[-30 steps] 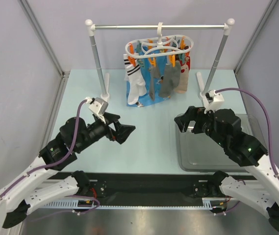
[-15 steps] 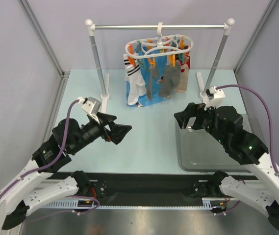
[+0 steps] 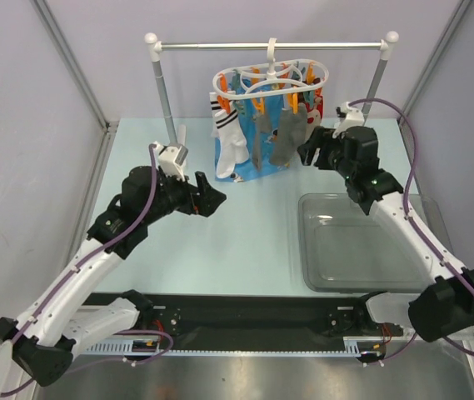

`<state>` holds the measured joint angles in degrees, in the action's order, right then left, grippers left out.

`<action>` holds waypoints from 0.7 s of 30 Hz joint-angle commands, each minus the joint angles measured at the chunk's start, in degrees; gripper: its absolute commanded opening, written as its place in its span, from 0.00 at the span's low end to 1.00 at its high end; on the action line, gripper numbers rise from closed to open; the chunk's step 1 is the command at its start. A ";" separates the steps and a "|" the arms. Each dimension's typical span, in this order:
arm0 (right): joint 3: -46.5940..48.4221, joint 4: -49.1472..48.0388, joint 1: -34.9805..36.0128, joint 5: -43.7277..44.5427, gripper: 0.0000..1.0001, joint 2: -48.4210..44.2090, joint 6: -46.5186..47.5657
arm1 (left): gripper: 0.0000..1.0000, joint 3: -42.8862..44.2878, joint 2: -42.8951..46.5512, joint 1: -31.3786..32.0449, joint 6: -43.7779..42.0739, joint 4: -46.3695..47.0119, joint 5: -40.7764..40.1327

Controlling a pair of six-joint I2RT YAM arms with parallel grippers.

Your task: Remove the socks clipped to the hanger

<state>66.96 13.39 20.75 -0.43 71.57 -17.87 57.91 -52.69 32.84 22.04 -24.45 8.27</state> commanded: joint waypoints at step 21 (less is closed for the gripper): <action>-0.26 -32.82 -11.09 -33.93 0.22 17.99 0.03 | 0.95 -3.07 -6.38 -1.46 2.48 15.31 18.01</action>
<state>63.88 -18.26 9.19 -31.77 89.25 -17.26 55.40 -58.94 31.62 23.99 -12.36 24.86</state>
